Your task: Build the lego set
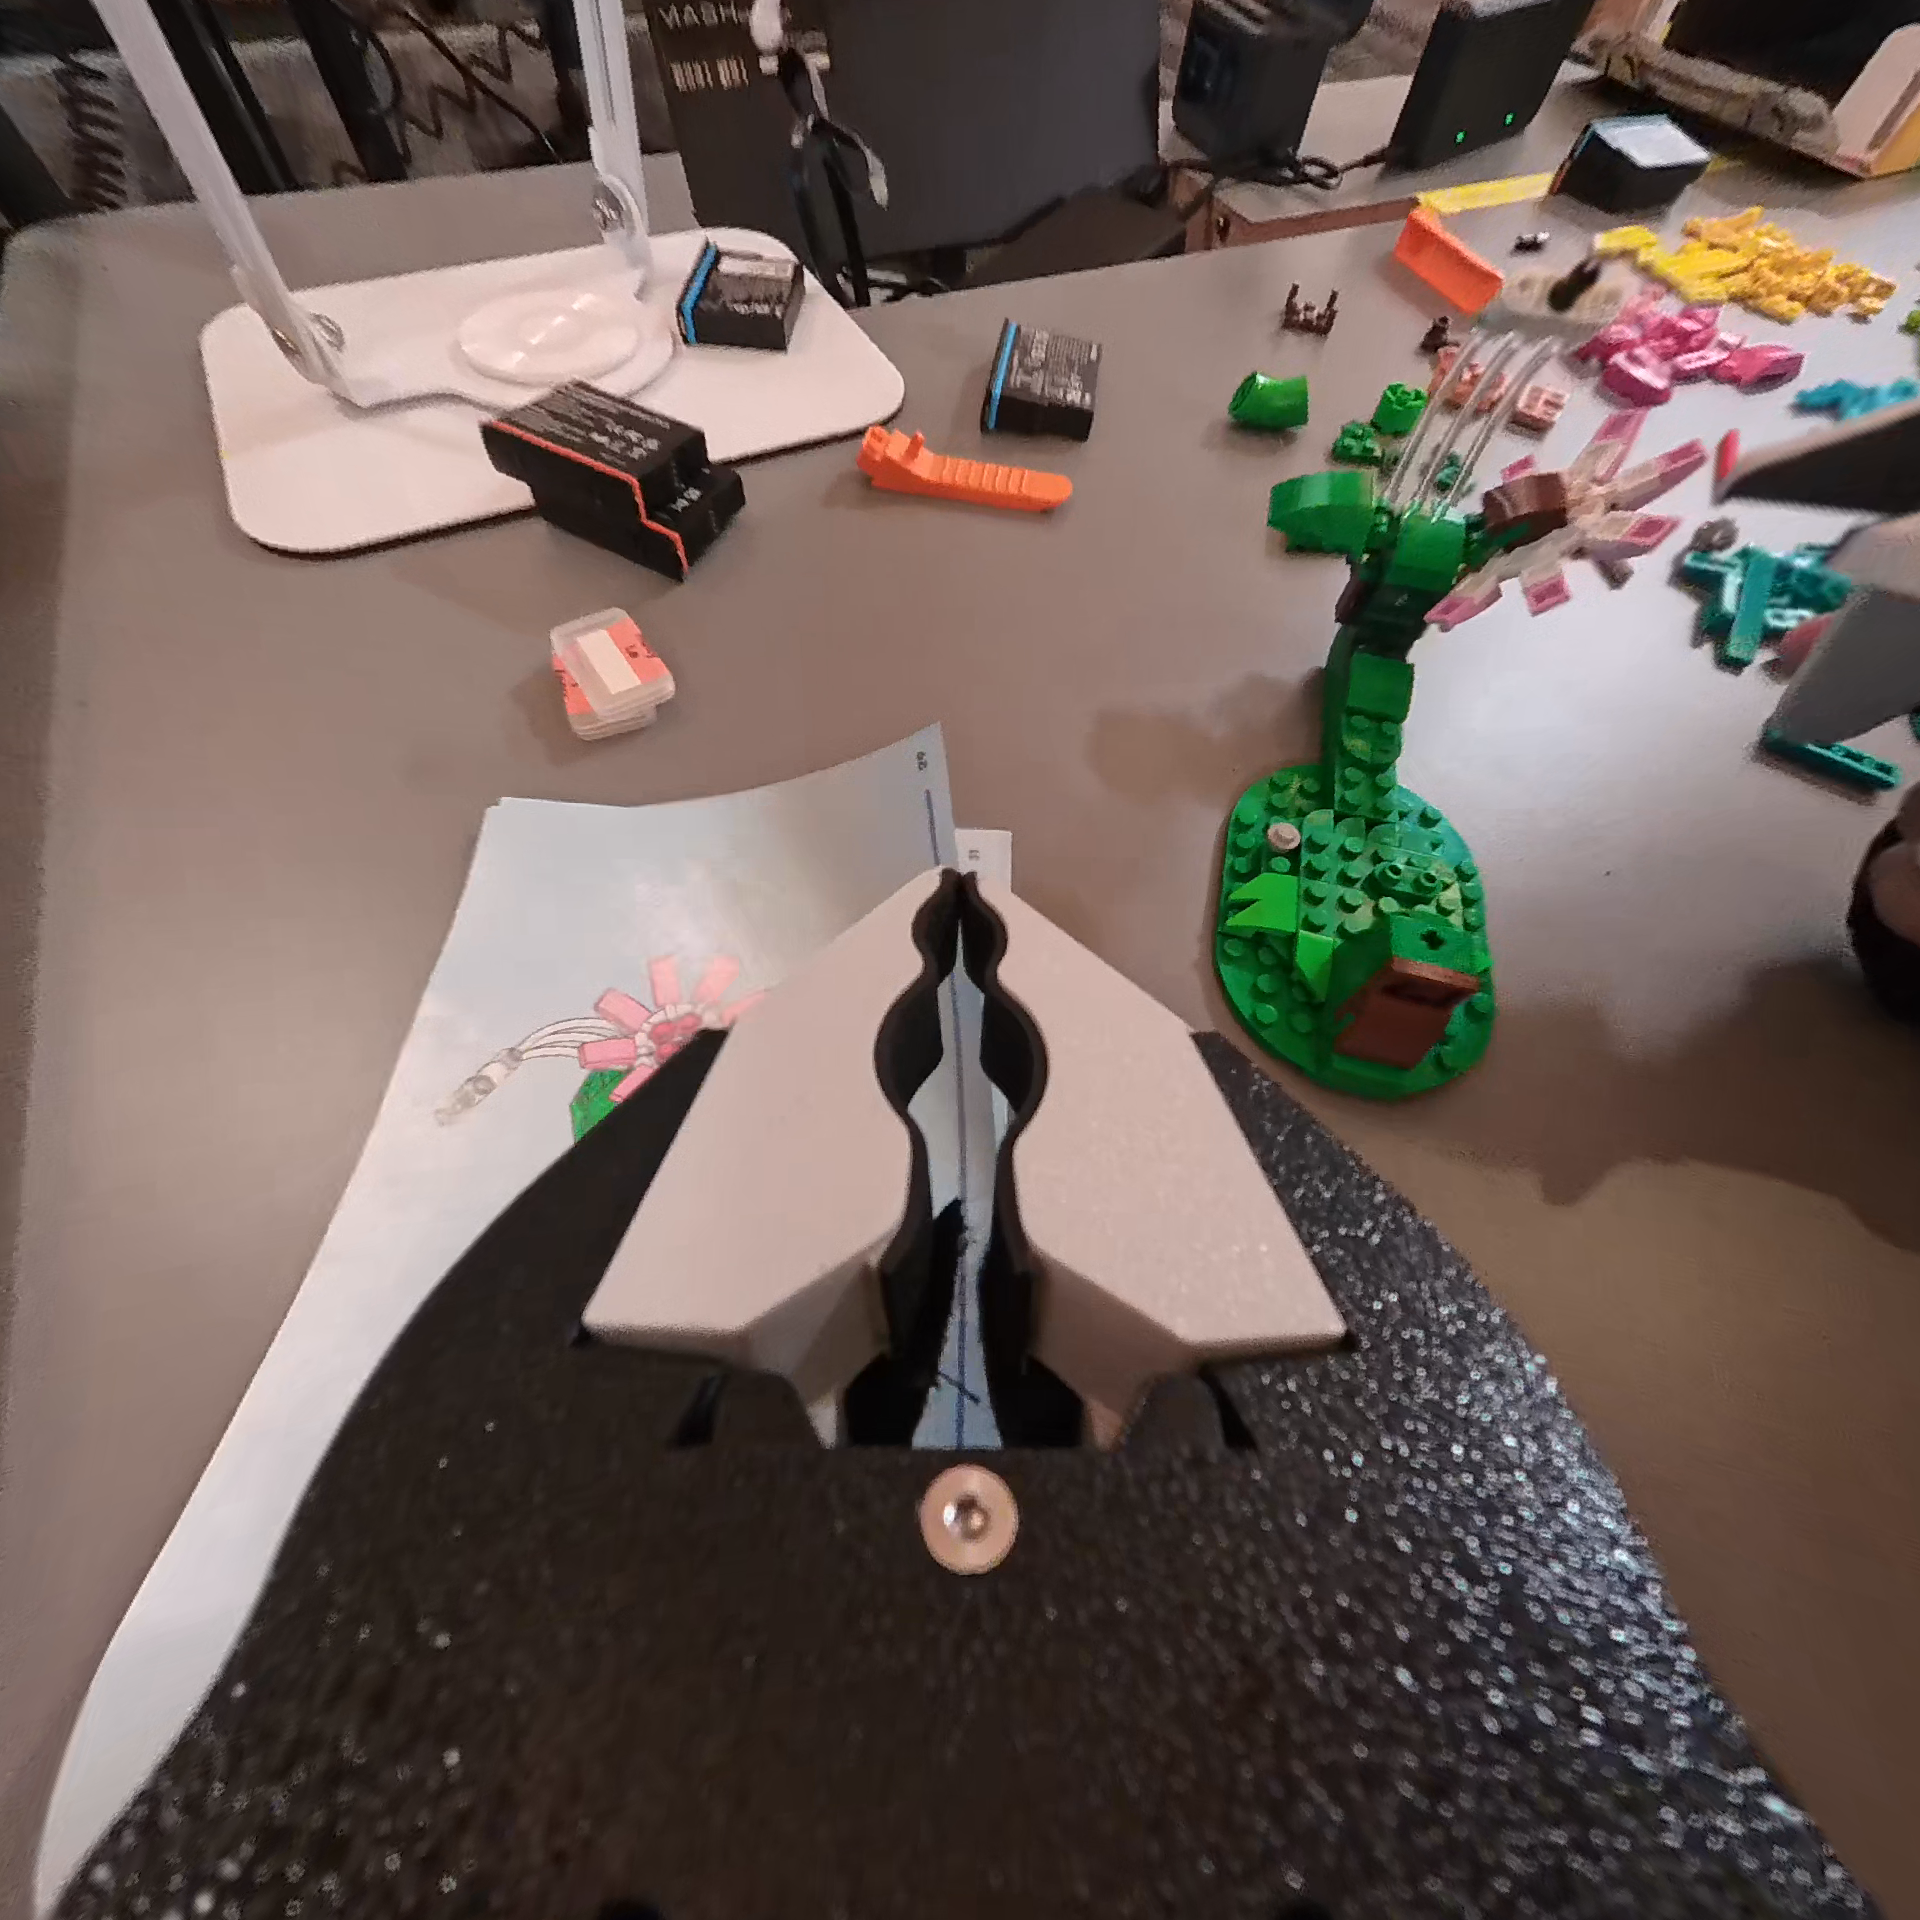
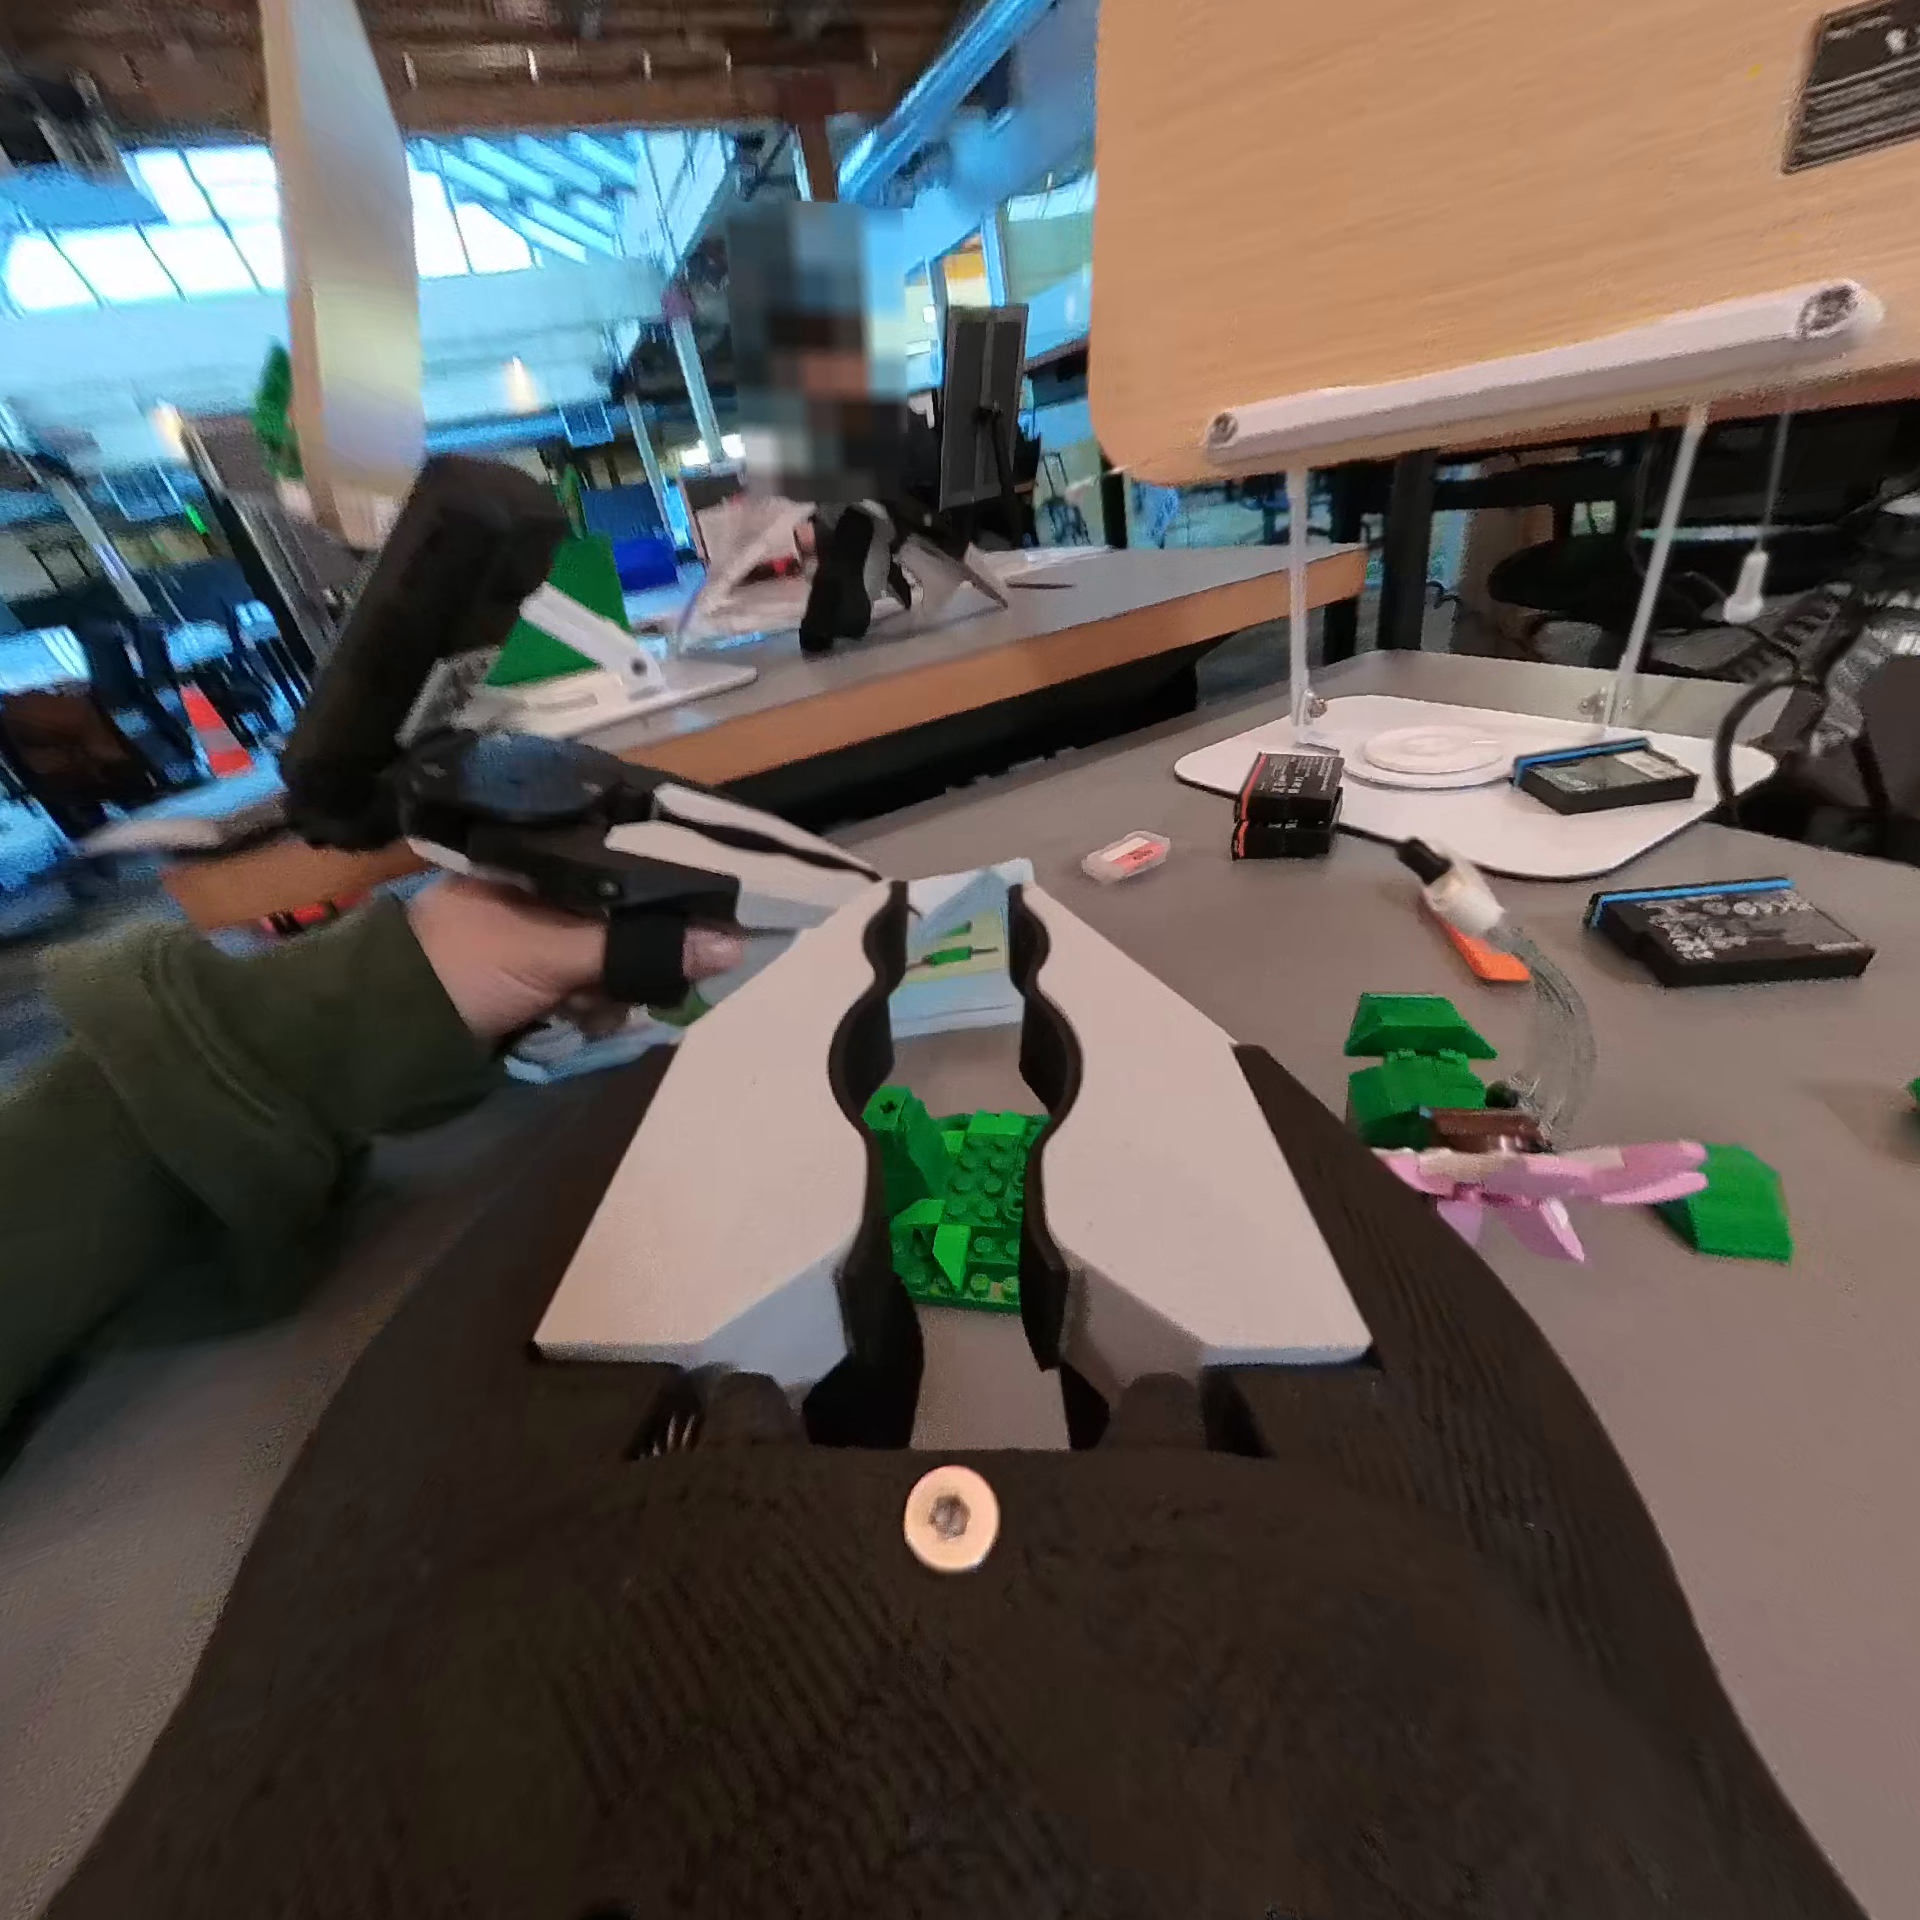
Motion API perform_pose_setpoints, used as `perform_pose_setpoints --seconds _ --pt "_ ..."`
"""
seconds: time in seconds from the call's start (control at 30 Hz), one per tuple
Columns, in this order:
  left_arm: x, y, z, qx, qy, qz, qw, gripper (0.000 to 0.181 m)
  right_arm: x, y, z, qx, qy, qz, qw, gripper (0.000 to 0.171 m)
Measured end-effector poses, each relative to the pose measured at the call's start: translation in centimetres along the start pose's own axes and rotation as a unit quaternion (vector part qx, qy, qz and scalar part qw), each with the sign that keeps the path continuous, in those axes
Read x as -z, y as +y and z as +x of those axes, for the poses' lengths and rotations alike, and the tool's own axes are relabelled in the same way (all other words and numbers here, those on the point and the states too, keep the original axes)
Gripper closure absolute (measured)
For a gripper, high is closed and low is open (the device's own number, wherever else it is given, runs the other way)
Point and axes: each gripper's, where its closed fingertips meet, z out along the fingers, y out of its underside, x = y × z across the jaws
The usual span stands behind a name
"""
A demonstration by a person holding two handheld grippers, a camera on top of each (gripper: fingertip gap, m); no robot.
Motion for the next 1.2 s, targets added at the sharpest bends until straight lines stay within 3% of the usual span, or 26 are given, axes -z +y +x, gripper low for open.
perform_pose_setpoints --seconds 0.03,0.13,0.2,0.33,0.5,0.7,0.83,0.93,1.07,1.2 --pt "0.3 -0.3 0.0 0.0 -0.004 0.009 1.0 0.181 -0.4 0.2 -0.4 0.022 0.002 -0.018 1.0 0.157" --pt "2.0 -1.3 0.2 -0.004 -0.018 0.041 0.999 0.181 -2.5 0.4 -2.6 0.077 -0.006 -0.097 0.992 0.171" --pt "3.7 -2.2 0.3 -0.009 -0.031 0.072 0.997 0.181 -4.6 1.1 -4.0 0.103 -0.02 -0.163 0.981 0.171" --pt "8.2 -4.2 0.7 -0.022 -0.055 0.135 0.989 0.181 -8.5 4.4 -6.7 0.052 -0.071 -0.282 0.955 0.171" --pt "14.4 -4.9 1.7 -0.028 -0.07 0.192 0.978 0.181 -12.2 6.6 -11.7 0.024 -0.133 -0.282 0.95 0.171" --pt "21.7 -1.5 4.7 0.011 -0.025 0.208 0.978 0.175 -13.9 8.0 -19.0 0.106 -0.232 -0.252 0.934 0.171" --pt "27.4 -0.1 4.6 0.037 -0.06 0.243 0.968 0.165 -13.6 9.8 -22.3 0.153 -0.286 -0.268 0.907 0.171" --pt "30.7 1.0 3.0 0.068 -0.105 0.261 0.957 0.156 -12.7 11.9 -23.6 0.191 -0.325 -0.313 0.872 0.171" --pt "33.2 5.1 -0.9 0.135 -0.18 0.237 0.945 0.143 -11.8 14.4 -23.4 0.234 -0.328 -0.366 0.839 0.17" --pt "34.5 9.3 -3.7 0.236 -0.206 0.243 0.918 0.138 -12.6 13.6 -22.8 0.24 -0.3 -0.347 0.856 0.17"
